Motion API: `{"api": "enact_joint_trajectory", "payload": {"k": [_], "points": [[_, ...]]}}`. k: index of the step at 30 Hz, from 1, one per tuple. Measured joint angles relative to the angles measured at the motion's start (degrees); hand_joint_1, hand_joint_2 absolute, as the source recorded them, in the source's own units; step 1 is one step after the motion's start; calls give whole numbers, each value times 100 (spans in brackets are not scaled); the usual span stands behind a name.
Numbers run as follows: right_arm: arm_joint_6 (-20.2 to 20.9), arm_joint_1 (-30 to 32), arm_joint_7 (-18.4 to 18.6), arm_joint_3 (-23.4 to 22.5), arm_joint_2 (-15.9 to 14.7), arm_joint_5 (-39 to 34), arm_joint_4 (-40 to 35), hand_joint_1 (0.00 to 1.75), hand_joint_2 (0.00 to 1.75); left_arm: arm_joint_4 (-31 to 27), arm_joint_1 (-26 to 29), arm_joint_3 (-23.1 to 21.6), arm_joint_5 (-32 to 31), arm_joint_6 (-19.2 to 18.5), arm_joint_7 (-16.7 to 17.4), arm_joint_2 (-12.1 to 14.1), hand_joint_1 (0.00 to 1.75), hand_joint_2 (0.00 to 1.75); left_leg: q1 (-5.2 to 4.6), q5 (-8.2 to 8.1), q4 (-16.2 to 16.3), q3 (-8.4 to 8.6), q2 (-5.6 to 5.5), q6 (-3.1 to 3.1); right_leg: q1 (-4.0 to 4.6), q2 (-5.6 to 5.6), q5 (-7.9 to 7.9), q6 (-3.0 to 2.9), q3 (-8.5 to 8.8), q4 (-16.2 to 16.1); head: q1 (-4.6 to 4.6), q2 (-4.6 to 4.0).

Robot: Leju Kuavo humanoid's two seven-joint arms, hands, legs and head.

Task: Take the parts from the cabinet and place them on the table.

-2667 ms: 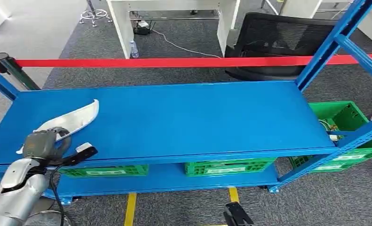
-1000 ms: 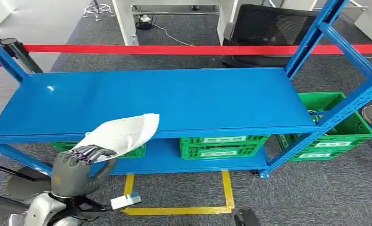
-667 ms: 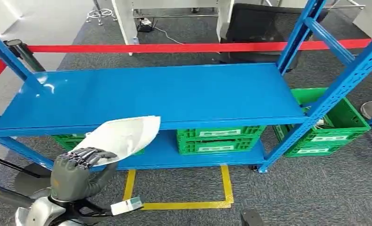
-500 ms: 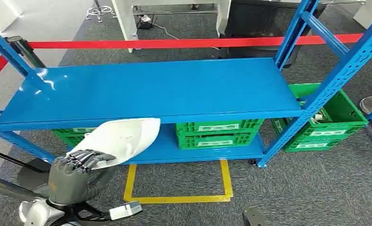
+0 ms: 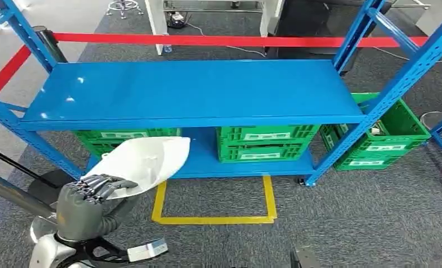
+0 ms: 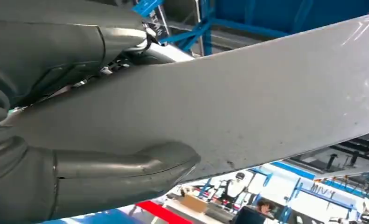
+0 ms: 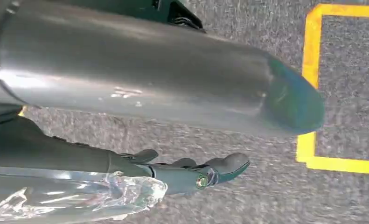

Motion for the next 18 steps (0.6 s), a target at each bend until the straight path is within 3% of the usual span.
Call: {"api": "enact_joint_trajectory", "payload": {"k": [1, 2, 3, 4, 5, 6, 8, 9, 10, 12, 13, 14, 15, 16, 17, 18], "points": [[13, -1, 0, -22, 0, -9, 0, 0, 0, 0, -8, 0, 11, 0, 0, 0, 175, 175, -13, 64, 3, -93, 0, -5, 3, 1, 253, -20, 168, -112, -4, 0], [22, -7, -2, -31, -2, -20, 0, 0, 0, 0, -20, 0, 11, 0, 0, 2, 175, 175, -27, 135, 10, -186, -1, -12, 16, 0, 479, -59, 454, -422, -4, 0], [28, -19, -2, -37, 0, -33, -2, 0, 0, 0, -33, 0, 13, 0, 0, 2, 175, 175, -36, 199, 15, -256, -3, -23, 32, 3, 541, -105, 826, -891, -2, 0], [33, -38, -7, -46, -2, -33, -9, 0, 0, -2, -48, 0, 13, 0, -2, 0, 175, 175, -40, 257, 27, -286, -3, -37, 53, 8, 365, -165, 1351, -1554, -4, 0], [35, -61, -18, -59, 0, -33, -20, 0, 0, -2, -62, 2, 15, 0, -2, 2, 175, 175, -71, 296, 45, -311, 0, -65, 73, 2, 191, -176, 1753, -2176, -4, -2], [35, -88, -20, -70, 0, -33, -20, 0, 0, -2, -75, 2, 15, 2, -2, 2, 175, 175, -70, 366, 52, -338, 10, -89, 74, 5, 99, -168, 1769, -2325, -20, 0], [35, -83, -20, -89, 0, -35, -20, 0, 0, 0, -92, -2, 15, 0, -4, 2, 175, 175, -41, 492, 39, -396, 23, -147, 106, 12, 170, -229, 1661, -2270, -9, 0], [37, -50, -17, -105, 4, -39, -15, 0, 0, 0, -85, -2, 17, 0, -4, 4, 175, 175, -34, 486, 46, -450, -2, -173, 31, -25, 268, -279, 1601, -2304, -7, 0], [33, -48, -17, -120, 2, -46, -17, 0, 0, 0, -80, -2, 20, 0, -4, 9, 175, 175, -36, 186, 158, -487, -28, -231, 47, -34, 333, -330, 1522, -2290, -20, 0], [37, -40, -18, -129, 4, -46, -20, 0, 0, 0, -80, -2, 20, 0, -4, 15, 175, 175, 28, -581, 894, -655, -28, -317, 48, -51, 477, -367, 1403, -2278, -57, 0], [46, -39, -17, -129, 11, -46, -20, 0, 0, 0, -81, -2, 20, 0, -4, 15, 175, 175, 49, -827, 1339, -739, -28, -350, 50, -54, 547, -369, 1317, -2257, -41, 0], [46, -37, -17, -129, 9, -46, -20, 0, 0, 0, -80, -4, 20, 0, -4, 17, 175, 175, 68, -908, 1739, -787, -28, -380, 48, -56, 615, -363, 1197, -2218, -53, 0], [44, -34, -18, -131, 9, -46, -20, 0, 0, 0, -80, -4, 20, 0, -4, 17, 175, 175, 86, -829, 1881, -754, -28, -397, 42, -61, 661, -354, 1082, -2169, -48, -2], [44, -32, -17, -135, 9, -46, -20, 0, 0, 0, -79, -4, 20, 0, -4, 20, 175, 175, 106, -656, 1805, -608, -28, -410, 37, -67, 700, -342, 969, -2114, -50, -2], [44, -32, -18, -138, 11, -46, -20, 0, 0, 0, -81, -4, 20, 0, -4, 20, 175, 175, 124, -444, 1472, -333, -28, -416, 34, -66, 738, -322, 850, -2045, -48, -2], [44, -33, -18, -138, 11, -46, -20, 0, 0, 0, -82, -4, 20, 0, -4, 20, 175, 175, 131, -332, 1126, -73, -28, -413, 29, -63, 760, -307, 770, -1998, -50, 0]]}}
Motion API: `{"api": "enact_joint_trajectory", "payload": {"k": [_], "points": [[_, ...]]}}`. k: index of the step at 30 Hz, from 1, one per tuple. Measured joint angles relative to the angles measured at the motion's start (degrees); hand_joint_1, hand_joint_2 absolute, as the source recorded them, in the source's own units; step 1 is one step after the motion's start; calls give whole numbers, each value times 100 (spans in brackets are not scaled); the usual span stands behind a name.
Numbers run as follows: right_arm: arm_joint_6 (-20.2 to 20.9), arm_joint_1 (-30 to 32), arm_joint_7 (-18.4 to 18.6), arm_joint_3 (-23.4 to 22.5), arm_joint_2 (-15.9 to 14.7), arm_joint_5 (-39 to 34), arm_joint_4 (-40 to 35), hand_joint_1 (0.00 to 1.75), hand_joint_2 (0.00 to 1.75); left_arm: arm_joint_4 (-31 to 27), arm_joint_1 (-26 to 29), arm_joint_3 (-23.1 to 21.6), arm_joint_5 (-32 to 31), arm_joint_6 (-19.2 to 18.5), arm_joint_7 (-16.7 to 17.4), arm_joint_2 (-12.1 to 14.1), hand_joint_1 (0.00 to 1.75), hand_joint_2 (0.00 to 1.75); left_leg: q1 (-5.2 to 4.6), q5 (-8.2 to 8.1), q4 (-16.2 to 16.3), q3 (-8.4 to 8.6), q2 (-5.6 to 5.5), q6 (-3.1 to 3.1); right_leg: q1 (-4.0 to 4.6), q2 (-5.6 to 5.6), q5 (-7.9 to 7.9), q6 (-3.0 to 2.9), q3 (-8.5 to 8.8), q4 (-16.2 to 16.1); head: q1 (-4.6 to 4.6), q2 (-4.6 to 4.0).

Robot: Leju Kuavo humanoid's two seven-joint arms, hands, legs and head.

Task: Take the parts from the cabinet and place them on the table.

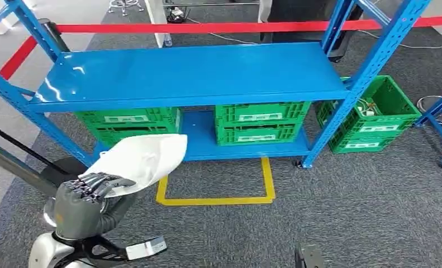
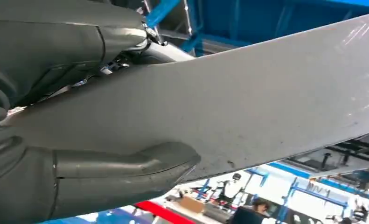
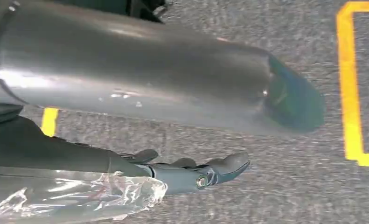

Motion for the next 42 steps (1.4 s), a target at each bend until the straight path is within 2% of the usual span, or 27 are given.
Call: {"api": "enact_joint_trajectory", "payload": {"k": [1, 2, 6, 7, 10, 11, 12, 13, 15, 16, 18, 21, 22, 23, 24, 26, 27, 28, 29, 31, 32, 33, 36, 37, 38, 40, 42], "points": [[2, -5, 0, -2, 0, 0, 0, 0, 0, 0, -6, 0, 0, 0, 0, 0, 175, 175, 5, -23, -587, 435, -4, 16, -3, 10, 33, 34, -83, 79, -7, 0], [2, -3, -2, -2, 0, 0, -2, 0, 0, 0, -20, -2, -2, 0, 0, 0, 175, 175, -14, -200, -993, 680, -6, 53, 21, 25, 60, 70, -148, 134, -4, 0], [168, 15, -98, -52, 0, -130, -2, 0, 0, 0, -43, 0, 41, 2, -30, 2, 175, 175, -56, -87, -1087, 566, -1, 250, 2, 18, 272, 245, -224, 96, -2, 0], [247, 15, -135, -91, -4, -198, -4, 0, 0, 4, -93, 0, 61, 0, -50, -7, 175, 175, -25, -5, -1106, 505, 36, 300, -22, 43, 116, 261, -278, 164, -16, 0], [459, 24, -214, -212, -9, -356, -4, 0, 0, 33, -228, -4, 129, -48, -70, -46, 175, 175, -35, 208, -1103, 219, 30, 372, -30, 62, -880, 322, -617, 1159, 48, 0], [527, 27, -234, -247, -13, -385, -4, 0, 0, 46, -259, -9, 138, -52, -72, -55, 175, 175, -45, 294, -1097, 108, 32, 372, -28, 63, -1085, 336, -703, 1602, 48, -2], [571, 35, -245, -282, -15, -409, -4, 0, 0, 63, -283, -13, 138, -55, -72, -68, 175, 175, -53, 362, -1093, 15, 34, 367, -29, 62, -1089, 337, -716, 1845, 55, -2], [612, 54, -256, -319, -18, -428, -4, 0, 0, 85, -321, -24, 138, -74, -72, -83, 175, 175, -63, 449, -1088, -101, 38, 362, -29, 63, -881, 328, -620, 1900, 52, -2], [660, 79, -271, -370, -33, -450, -4, 0, 0, 120, -386, -44, 155, -96, -72, -109, 175, 175, -80, 595, -1080, -287, 37, 348, -27, 63, -397, 284, -144, 1390, 55, -2], [697, 82, -280, -400, -42, -459, -4, 0, 0, 138, -427, -46, 175, -123, -72, -129, 175, 175, -86, 664, -1076, -355, 32, 335, -22, 64, -344, 251, 232, 900, 52, -2], [739, 76, -299, -448, -59, -472, -11, 0, 0, 166, -523, -63, 181, -157, -72, -164, 175, 175, -118, 775, -1048, -427, 29, 276, 10, 63, -680, 191, 1083, -309, 59, 0], [859, 166, -232, -520, -66, -527, -11, 0, 0, 247, -624, -125, 251, -280, -9, -260, 175, 175, -81, 1007, -1132, -433, 40, 168, 55, 68, -574, 100, 895, -246, 83, 0], [892, 214, -210, -570, -65, -546, -9, 0, 0, 301, -625, -129, 282, -308, 17, -297, 175, 175, -77, 957, -1118, -459, 30, 135, 6, 41, -485, 55, 844, -270, 72, -2], [892, 246, -199, -597, -66, -551, -11, 0, 0, 339, -624, -129, 300, -313, 28, -319, 175, 175, -72, 655, -1018, -493, 22, 94, 12, 29, -423, 2, 779, -263, 59, 0], [894, 287, -186, -614, -68, -560, -11, 0, 0, 389, -635, -129, 299, -326, 31, -324, 175, 175, -59, 206, -681, -565, 22, 65, 17, 24, -352, -34, 696, -261, 37, -2], [894, 330, -153, -651, -68, -551, -11, 0, 0, 478, -665, -129, 332, -328, 31, -356, 175, 175, -50, -438, 266, -739, 22, 26, 34, 24, -202, -52, 559, -234, 22, -2], [894, 341, -140, -671, -68, -542, -11, 0, 0, 518, -678, -129, 350, -328, 31, -374, 175, 175, -50, -497, 623, -773, 21, 23, 42, 24, -136, -51, 435, -197, 15, -2], [894, 349, -127, -702, -68, -538, -11, 0, 0, 553, -685, -129, 356, -328, 31, -387, 175, 175, -50, -362, 770, -724, 21, 31, 50, 23, -75, -51, 309, -149, 17, -2], [894, 359, -125, -723, -68, -529, -11, 0, 0, 575, -691, -129, 369, -332, 31, -400, 175, 175, -52, -158, 691, -561, 19, 50, 60, 25, -32, -46, 198, -107, 17, -2], [894, 374, -118, -750, -68, -507, -11, 0, 0, 610, -716, -129, 396, -341, 28, -424, 175, 175, -82, 129, -54, 49, 16, 162, 89, 30, 34, -34, 25, -21, 18, -2], [896, 380, -116, -752, -50, -503, -11, 0, 0, 619, -739, -129, 402, -341, 28, -444, 175, 175, -139, 35, -589, 445, -5, 278, 71, 28, 69, -22, -25, 16, 22, -2], [896, 389, -116, -756, -42, -501, -15, 0, 0, 621, -757, -129, 402, -341, 28, -459, 175, 175, -154, -92, -1021, 695, 9, 361, 112, 32, 98, 16, -67, 51, 22, -2], [896, 394, -111, -804, -39, -463, -17, 0, 0, 664, -784, -127, 420, -350, 24, -492, 175, 175, -199, -68, -1135, 668, 3, 386, 51, 18, 258, 126, -151, 33, 15, -2], [896, 407, -107, -822, -44, -455, -17, 0, 0, 678, -787, -127, 422, -352, 22, -500, 175, 175, -134, -2, -1273, 651, 20, 409, 75, 24, 223, 152, -198, 62, 11, -2], [896, 413, -107, -846, -44, -444, -20, 0, 0, 700, -797, -127, 426, -359, 20, -514, 175, 175, -124, 65, -1264, 590, 37, 404, 62, 60, 36, 201, -276, 149, 39, -2], [896, 422, -98, -868, -44, -433, -20, 0, 0, 728, -793, -127, 435, -361, 20, -542, 175, 175, -122, 168, -1252, 443, 38, 442, 13, 68, -590, 277, -506, 823, 74, -2], [896, 419, -98, -887, -48, -433, -20, 0, 0, 765, -793, -125, 437, -367, 20, -542, 175, 175, -122, 282, -1232, 287, 48, 429, -18, 67, -942, 340, -701, 1629, 70, -2]]}}
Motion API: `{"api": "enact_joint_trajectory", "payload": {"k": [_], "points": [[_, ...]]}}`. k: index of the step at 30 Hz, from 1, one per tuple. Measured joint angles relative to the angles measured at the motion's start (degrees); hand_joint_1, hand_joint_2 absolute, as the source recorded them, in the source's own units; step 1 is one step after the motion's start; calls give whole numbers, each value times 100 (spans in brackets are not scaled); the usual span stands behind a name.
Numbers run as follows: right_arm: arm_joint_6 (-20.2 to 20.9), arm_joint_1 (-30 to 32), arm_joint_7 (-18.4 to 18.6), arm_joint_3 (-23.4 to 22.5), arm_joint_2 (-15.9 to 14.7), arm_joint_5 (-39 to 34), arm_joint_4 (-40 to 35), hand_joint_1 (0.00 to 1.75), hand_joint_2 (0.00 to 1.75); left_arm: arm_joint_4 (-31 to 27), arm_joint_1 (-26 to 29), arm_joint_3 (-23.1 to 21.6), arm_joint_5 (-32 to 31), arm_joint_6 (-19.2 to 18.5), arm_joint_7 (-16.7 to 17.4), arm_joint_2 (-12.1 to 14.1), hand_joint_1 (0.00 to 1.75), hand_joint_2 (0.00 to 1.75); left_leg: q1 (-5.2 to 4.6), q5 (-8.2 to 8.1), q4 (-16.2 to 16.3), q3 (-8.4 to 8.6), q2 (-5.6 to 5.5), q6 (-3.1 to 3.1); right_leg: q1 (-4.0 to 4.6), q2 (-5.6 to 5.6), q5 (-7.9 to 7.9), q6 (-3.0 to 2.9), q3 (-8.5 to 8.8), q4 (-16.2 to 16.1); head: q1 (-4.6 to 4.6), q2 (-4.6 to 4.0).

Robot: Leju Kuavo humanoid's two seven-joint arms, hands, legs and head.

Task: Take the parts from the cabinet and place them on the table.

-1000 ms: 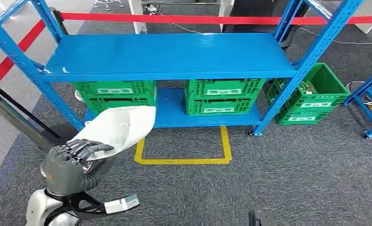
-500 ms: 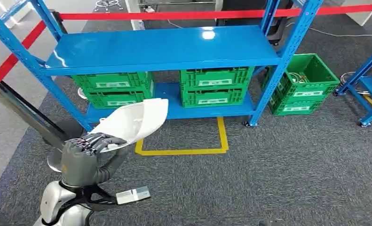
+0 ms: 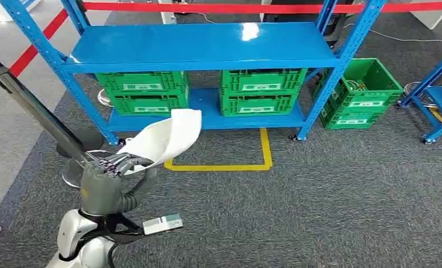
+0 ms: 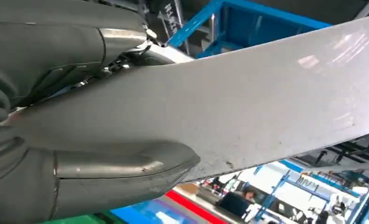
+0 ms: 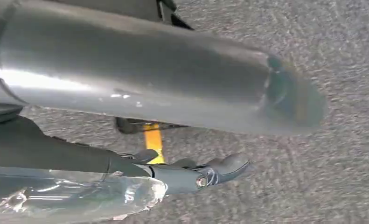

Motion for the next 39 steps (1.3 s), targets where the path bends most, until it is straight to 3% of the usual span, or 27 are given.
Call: {"api": "enact_joint_trajectory", "payload": {"k": [2, 4, 6, 7, 9, 10, 11, 12, 14, 15, 16, 17, 19, 20, 21, 22, 25, 27, 29, 30, 31, 33, 34, 35, 36, 37, 39], "points": [[0, 3, 0, -4, -4, 0, -2, 0, 0, 37, 0, -2, 0, -2, 0, -2, 175, 175, 17, 109, 48, -190, 6, -39, -41, 0, 314, 54, 134, 93, 2, 0], [0, -2, 0, -4, -11, 2, -4, 0, 0, 50, 0, 0, 0, -2, 0, -2, 175, 175, 47, 194, 108, -353, 3, -96, -88, -1, 750, 102, 698, -668, 0, 0], [0, -19, -2, -4, -2, 7, -9, 0, 0, 50, -4, 4, 0, -2, 0, -11, 175, 175, 26, 257, 186, -468, -3, -171, -77, 25, 540, 151, 1312, -1583, 33, 0], [0, -19, -2, -4, -4, 9, -9, 0, 0, 50, -2, 4, -2, -2, -2, -20, 175, 175, 15, 321, 198, -491, 0, -188, -82, 53, 491, 45, 1346, -1698, 13, 0], [0, -1, -2, -4, -7, 9, -9, 0, 0, 55, -4, 4, -2, -2, -7, -24, 175, 175, 33, 429, 183, -512, 3, -214, -46, 55, 548, 4, 1267, -1648, 17, 0], [0, 15, 0, -6, -2, 9, -9, 0, 0, 59, -1, 4, -2, -2, -7, -24, 175, 175, 32, 470, 182, -556, -3, -250, -59, 36, 620, -68, 1129, -1664, 24, 0], [0, 13, 0, -7, -2, 11, -9, 0, 0, 61, -1, 4, 0, -2, -7, -22, 175, 175, 51, 290, 239, -623, -15, -286, -78, 2, 671, -153, 1144, -1669, 24, 0], [0, 3, 0, -7, -7, 9, -11, 0, 0, 68, 0, 4, -2, -2, -7, -20, 175, 175, 55, -62, 500, -702, -23, -314, -71, 7, 728, -238, 1070, -1659, -2, 0], [0, 5, 0, -7, -7, 11, -13, 0, 0, 83, 1, 4, 0, -2, -7, -17, 175, 175, 73, -696, 1392, -910, -23, -352, -47, -12, 827, -292, 941, -1643, -13, 0], [0, 7, 0, -7, -7, 11, -13, 0, 0, 90, 4, 4, 0, -2, -7, -17, 175, 175, 74, -872, 1810, -990, -23, -353, -33, -19, 877, -298, 868, -1635, -18, 0], [0, 6, 0, -7, -7, 9, -13, 0, 0, 98, 8, 4, 0, -2, -7, -17, 175, 175, 74, -887, 2033, -989, -23, -347, -22, -22, 928, -300, 786, -1617, -13, 0], [0, 4, 0, -7, -9, 9, -15, 0, 0, 109, 8, 4, 0, -2, -7, -17, 175, 175, 73, -760, 2000, -861, -24, -326, -6, -22, 975, -300, 702, -1596, -17, 0], [0, 4, 0, -7, -7, 11, -15, 0, 0, 111, 6, 4, -2, -2, -7, -17, 175, 175, 60, -347, 1282, -303, -26, -235, 30, -12, 1045, -294, 569, -1554, -15, 0], [0, 4, 0, -7, -7, 11, -15, 0, 0, 111, 0, 2, 0, -2, -7, -17, 175, 175, 34, -259, 783, 50, -38, -154, 39, -4, 1078, -288, 540, -1544, -13, 0], [0, 10, 2, -9, 7, 15, -15, 0, 0, 111, -14, 2, 0, -2, -7, -20, 175, 175, 3, -398, 370, 300, -47, -57, 41, -7, 1109, -265, 513, -1538, -4, 0], [0, 8, 0, -9, 11, 26, -15, 0, 0, 111, -18, 2, 0, -7, -7, -26, 175, 175, 0, -419, 136, 413, -46, -75, 42, -8, 1162, -223, 491, -1527, 2, 0], [0, -4, 15, -15, 13, 76, -15, 0, 0, 114, -15, 4, 17, -28, -7, -26, 175, 175, -54, -339, 98, 342, -47, -63, 0, -22, 1317, -113, 423, -1565, -15, 0], [-4, 6, 24, -46, 11, 112, -15, 0, 0, 118, -21, 4, 28, -48, -7, -44, 175, 175, 22, -180, 0, 235, 0, -53, 12, -2, 1024, -62, 287, -1428, 4, 0], [-2, 4, 44, -87, 11, 162, -15, 0, 0, 127, -9, 7, 44, -89, -7, -61, 175, 175, 15, -58, 12, 47, 2, -18, -22, 1, 271, -5, 58, -581, 42, 0], [-2, -2, 44, -102, 11, 183, -15, 0, 0, 135, -9, 9, 48, -107, -7, -61, 175, 175, 11, -14, 12, -32, 3, -20, -28, 1, 87, 19, -28, -173, 33, 0], [0, -1, 42, -114, 11, 199, -15, 0, 0, 142, -7, 9, 50, -125, -9, -61, 175, 175, 10, 46, 18, -110, 9, -28, -28, 1, 98, 41, -69, 153, 44, 0], [20, 0, 42, -146, 11, 229, -15, 0, 0, 164, -4, 9, 50, -127, -11, -61, 175, 175, 12, 155, 27, -246, 17, -51, -37, 0, 587, 57, 91, 199, 42, 0], [28, -1, 42, -151, 11, 234, -15, 0, 0, 170, -4, 9, 50, -127, -11, -61, 175, 175, 13, 207, 42, -319, 16, -68, -42, 0, 842, 51, 329, -89, 39, 0], [31, -4, 39, -153, 9, 236, -17, 0, 0, 177, -4, 9, 50, -127, -11, -61, 175, 175, 15, 243, 56, -369, 15, -85, -45, 0, 938, 43, 607, -485, 41, 0], [33, -19, 39, -155, 7, 240, -18, 0, 0, 177, -3, 7, 50, -127, -13, -63, 175, 175, 12, 289, 83, -390, 8, -118, -47, 2, 719, 24, 1097, -1241, 39, 0], [35, -28, 35, -157, 7, 243, -20, 0, 0, 177, -13, 9, 50, -127, -17, -61, 175, 175, -12, 312, 108, -418, 6, -149, -25, 8, 531, 2, 1453, -1692, 44, 0], [35, -35, 31, -177, 7, 245, -24, 0, 0, 179, -13, 9, 50, -129, -17, -63, 175, 175, -3, 407, 110, -435, 13, -209, -4, 13, 479, -90, 1379, -1787, 43, 0]]}}
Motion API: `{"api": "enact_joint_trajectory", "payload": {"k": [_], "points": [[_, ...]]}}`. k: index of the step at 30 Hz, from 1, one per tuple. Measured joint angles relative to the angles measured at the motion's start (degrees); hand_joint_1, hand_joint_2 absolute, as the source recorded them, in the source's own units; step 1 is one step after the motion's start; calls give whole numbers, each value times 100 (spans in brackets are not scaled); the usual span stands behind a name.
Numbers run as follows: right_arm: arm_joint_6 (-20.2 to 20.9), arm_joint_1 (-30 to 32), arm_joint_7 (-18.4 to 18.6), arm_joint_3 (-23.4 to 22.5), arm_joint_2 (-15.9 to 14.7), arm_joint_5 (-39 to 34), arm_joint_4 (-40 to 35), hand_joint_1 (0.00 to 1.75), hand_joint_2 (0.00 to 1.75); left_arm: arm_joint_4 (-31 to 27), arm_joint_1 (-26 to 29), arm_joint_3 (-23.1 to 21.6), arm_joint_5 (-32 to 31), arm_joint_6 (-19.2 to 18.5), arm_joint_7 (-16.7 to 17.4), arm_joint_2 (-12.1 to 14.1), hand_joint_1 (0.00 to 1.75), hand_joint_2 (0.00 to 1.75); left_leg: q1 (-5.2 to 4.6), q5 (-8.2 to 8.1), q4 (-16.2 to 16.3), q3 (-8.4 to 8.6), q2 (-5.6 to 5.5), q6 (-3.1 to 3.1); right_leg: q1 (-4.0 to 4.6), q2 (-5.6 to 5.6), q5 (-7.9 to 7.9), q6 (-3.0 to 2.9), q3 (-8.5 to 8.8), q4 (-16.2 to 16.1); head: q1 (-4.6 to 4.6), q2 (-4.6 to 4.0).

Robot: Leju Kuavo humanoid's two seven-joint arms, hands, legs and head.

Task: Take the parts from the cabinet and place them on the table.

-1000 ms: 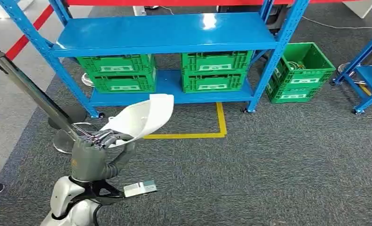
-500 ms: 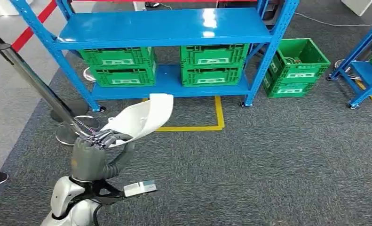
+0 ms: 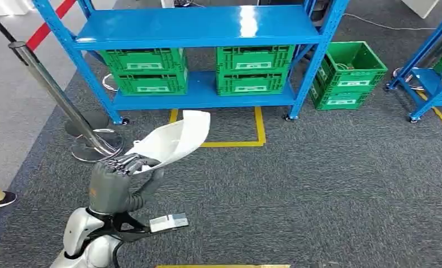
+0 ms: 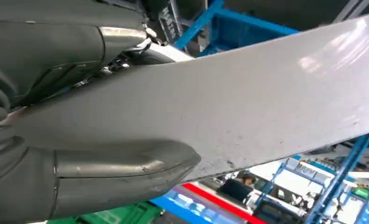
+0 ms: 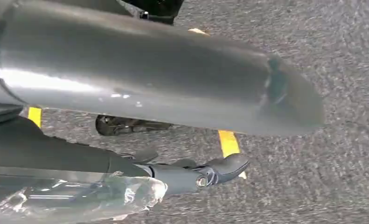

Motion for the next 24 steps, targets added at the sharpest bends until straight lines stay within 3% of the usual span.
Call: {"api": "enact_joint_trajectory", "payload": {"k": [1, 2, 3, 4, 5, 6, 7, 8, 9, 10, 11, 12, 13, 15, 17, 19, 20, 22, 23, 24], "points": [[0, 2, 0, -4, 0, 0, 0, 0, 0, 0, 1, -2, 0, 0, -2, -2, 175, 175, 14, 28, -4, -4, 1, -30, 12, 2, 17, -43, -18, 15, -4, 0], [0, 14, 2, -7, 2, 0, 0, 0, 0, 0, 3, -2, 0, 0, -2, -2, 175, 175, 15, 28, 13, -28, -5, -59, -16, -14, 73, -123, -37, -3, 5, 0], [0, 16, 2, -11, 0, 0, 0, 0, 0, 0, 7, -2, 2, 0, -2, 0, 175, 175, 29, -167, 119, -72, -26, -110, -23, -32, 111, -184, -76, -3, -13, 0], [0, 17, 2, -15, 0, 0, 0, 0, 0, 0, 10, -2, 2, 0, -2, 7, 175, 175, 39, -469, 397, -167, -31, -145, -22, -37, 146, -224, -115, -1, -28, 0], [0, 16, 0, -17, 0, 0, 0, 0, 0, 2, 12, -2, 2, 0, -2, 9, 175, 175, 57, -817, 877, -324, -31, -179, -19, -41, 189, -237, -117, 1, -39, 0], [0, 19, 2, -17, 0, 0, 0, 0, 0, 6, 15, -2, 2, 0, -2, 11, 175, 175, 64, -1056, 1340, -472, -31, -197, -13, -41, 232, -242, -161, 12, -37, 0], [0, 24, 2, -17, 0, 0, 0, 0, 0, 11, 20, -2, 2, 0, -2, 13, 175, 175, 69, -1166, 1693, -570, -32, -206, -8, -41, 267, -241, -213, 25, -41, 0], [0, 32, 2, -20, 0, 0, 0, 0, 0, 20, 28, -2, 2, 0, -2, 15, 175, 175, 75, -1142, 1825, -561, -33, -206, -3, -41, 293, -237, -269, 46, -37, 0], [0, 34, 2, -24, 0, 0, 0, 0, 0, 28, 33, -2, 2, 0, -2, 17, 175, 175, 76, -1004, 1680, -424, -33, -190, 3, -38, 304, -232, -310, 69, -37, 0], [0, 33, 2, -26, 0, 0, 0, 0, 0, 28, 34, -2, 2, 0, -2, 15, 175, 175, 74, -801, 1325, -192, -33, -162, 14, -35, 308, -230, -342, 97, -41, 0], [0, 30, 2, -28, 0, 0, 0, 0, 0, 28, 32, -2, 2, 0, -2, 15, 175, 175, 69, -569, 778, 147, -34, -115, 25, -28, 308, -230, -355, 124, -39, 0], [0, 29, 2, -31, 2, 0, 0, 0, 0, 28, 30, -2, 2, 0, -2, 15, 175, 175, 49, -472, 293, 434, -44, -47, 26, -26, 307, -229, -363, 138, -37, 0], [2, 29, 0, -39, 16, 0, 0, 0, 0, 28, 30, -2, 2, 0, -2, 15, 175, 175, 38, -561, 150, 540, -49, 7, 54, -26, 323, -198, -406, 159, -21, 0], [4, 18, 0, -55, 15, 0, 0, 0, 0, 28, 27, -2, 2, 2, -2, 15, 175, 175, 8, -543, 76, 500, -49, 15, 24, -25, 363, -132, -447, 160, -32, 0], [4, 21, 2, -59, 15, 0, 0, 0, 0, 26, 25, -2, 0, 2, -2, 9, 175, 175, 29, -500, -6, 482, -50, 87, 47, -39, 396, -54, -459, 141, -30, 0], [4, 26, -2, -61, 13, 0, 0, 0, 0, 26, 18, -2, 0, 2, -2, 2, 175, 175, 71, -433, -64, 472, -32, 127, 34, -14, 186, -17, -590, 325, -6, 0], [4, 21, 0, -63, 13, 0, 0, 0, 0, 28, 13, -2, 2, 0, -2, -6, 175, 175, 67, -409, -62, 426, -30, 154, 4, -12, -141, 16, -842, 888, 44, 0], [2, 34, 0, -66, 11, 0, 0, 0, 0, 31, 18, -2, 2, 0, -2, -7, 175, 175, 49, -375, -56, 365, 1, 171, -12, -11, -537, 64, -1245, 1797, 44, 2], [2, 43, 0, -68, 11, 0, 0, 0, 0, 37, 25, -4, 25, -23, -2, -11, 175, 175, 42, -358, -55, 343, 20, 170, -15, -12, -568, 79, -1346, 2021, 51, 0], [7, 46, 2, -70, 11, 9, 0, 0, 0, 39, 26, -4, 178, -169, -2, -9, 175, 175, 40, -350, -54, 336, 36, 162, -19, -13, -453, 84, -1287, 1940, 48, 0]]}}
